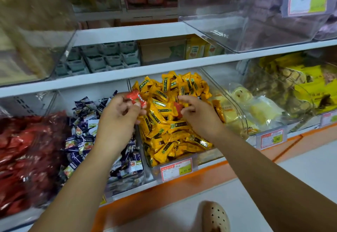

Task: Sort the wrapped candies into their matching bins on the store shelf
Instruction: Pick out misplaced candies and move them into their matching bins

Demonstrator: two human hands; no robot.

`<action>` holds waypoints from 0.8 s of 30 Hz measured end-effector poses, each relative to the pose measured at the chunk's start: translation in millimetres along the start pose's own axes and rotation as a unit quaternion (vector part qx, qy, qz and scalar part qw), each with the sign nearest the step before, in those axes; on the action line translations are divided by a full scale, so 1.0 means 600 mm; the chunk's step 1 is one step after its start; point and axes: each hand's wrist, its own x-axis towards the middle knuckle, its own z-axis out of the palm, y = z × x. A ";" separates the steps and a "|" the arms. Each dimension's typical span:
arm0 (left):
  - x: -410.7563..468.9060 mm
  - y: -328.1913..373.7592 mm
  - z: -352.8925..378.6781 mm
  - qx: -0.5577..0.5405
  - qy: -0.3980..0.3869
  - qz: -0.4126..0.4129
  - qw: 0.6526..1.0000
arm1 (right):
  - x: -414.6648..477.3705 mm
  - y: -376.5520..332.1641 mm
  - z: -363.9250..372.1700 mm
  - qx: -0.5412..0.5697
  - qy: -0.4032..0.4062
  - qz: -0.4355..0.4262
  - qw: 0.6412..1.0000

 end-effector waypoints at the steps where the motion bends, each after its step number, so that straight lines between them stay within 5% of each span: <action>1: 0.000 0.001 -0.001 -0.004 -0.003 -0.007 1.000 | 0.006 0.004 0.003 -0.003 -0.008 0.002 1.000; 5: -0.001 0.005 -0.005 -0.002 -0.020 -0.028 0.999 | 0.018 0.004 0.023 -0.055 -0.016 0.014 0.998; 11: 0.003 0.013 -0.010 -0.021 -0.069 -0.045 0.996 | 0.005 -0.027 0.003 -0.021 0.081 -0.032 0.996; 18: -0.005 0.017 -0.024 -0.041 -0.098 -0.086 0.991 | -0.020 -0.109 0.029 0.178 -0.056 -0.062 0.981; 24: -0.013 0.015 -0.049 -0.071 -0.103 -0.108 0.986 | -0.027 -0.128 0.073 0.187 -0.093 -0.089 0.974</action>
